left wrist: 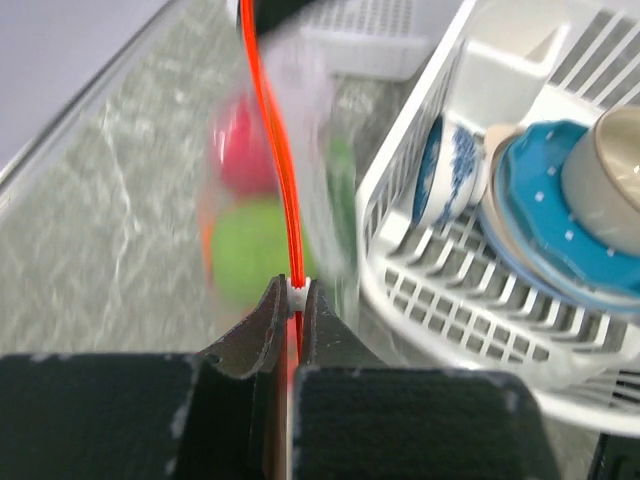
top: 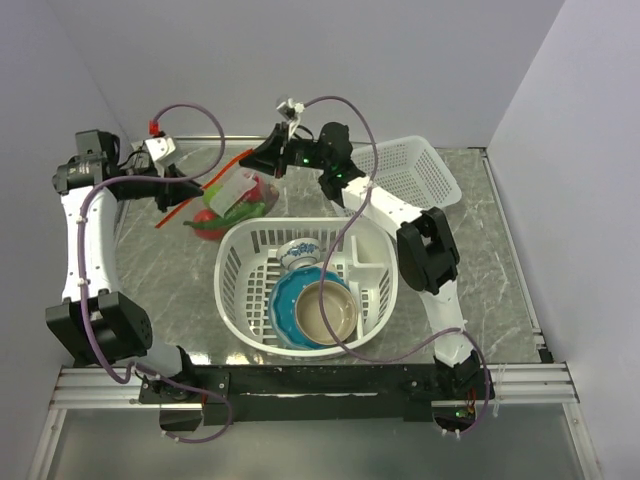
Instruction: Open the zip-top bag and remove the fake food
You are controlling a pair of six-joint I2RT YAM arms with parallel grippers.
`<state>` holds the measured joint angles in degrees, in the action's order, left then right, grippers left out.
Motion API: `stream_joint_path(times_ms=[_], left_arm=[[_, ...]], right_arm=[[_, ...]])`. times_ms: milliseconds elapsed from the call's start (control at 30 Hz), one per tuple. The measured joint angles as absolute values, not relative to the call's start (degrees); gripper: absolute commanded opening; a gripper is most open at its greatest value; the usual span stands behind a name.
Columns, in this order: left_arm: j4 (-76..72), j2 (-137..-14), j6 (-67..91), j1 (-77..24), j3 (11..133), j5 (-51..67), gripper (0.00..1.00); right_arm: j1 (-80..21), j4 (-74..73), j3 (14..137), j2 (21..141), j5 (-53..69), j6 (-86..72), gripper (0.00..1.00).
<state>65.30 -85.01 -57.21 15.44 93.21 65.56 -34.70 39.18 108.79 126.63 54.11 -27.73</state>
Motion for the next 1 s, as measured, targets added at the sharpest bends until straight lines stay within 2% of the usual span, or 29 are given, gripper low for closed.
stream_joint_path(times_ms=[367, 667, 800, 1000], left_arm=[[73.93, -88.55, -70.06, 27.81, 90.78, 64.31, 0.01], [72.88, -88.60, -72.10, 30.02, 85.12, 64.69, 0.01], [62.02, -88.14, -61.45, 29.39, 82.87, 64.99, 0.01], [31.05, -86.30, -37.43, 23.90, 79.66, 58.87, 0.01]], right_arm=[[-30.68, 40.18, 108.88, 127.57, 50.15, -30.13, 0.00], [-31.48, 37.87, 112.03, 133.49, 49.34, -31.09, 0.00], [-31.46, 37.71, 116.71, 137.19, 47.55, -32.05, 0.00], [-30.22, 37.30, 121.30, 140.25, 41.04, -32.29, 0.00]])
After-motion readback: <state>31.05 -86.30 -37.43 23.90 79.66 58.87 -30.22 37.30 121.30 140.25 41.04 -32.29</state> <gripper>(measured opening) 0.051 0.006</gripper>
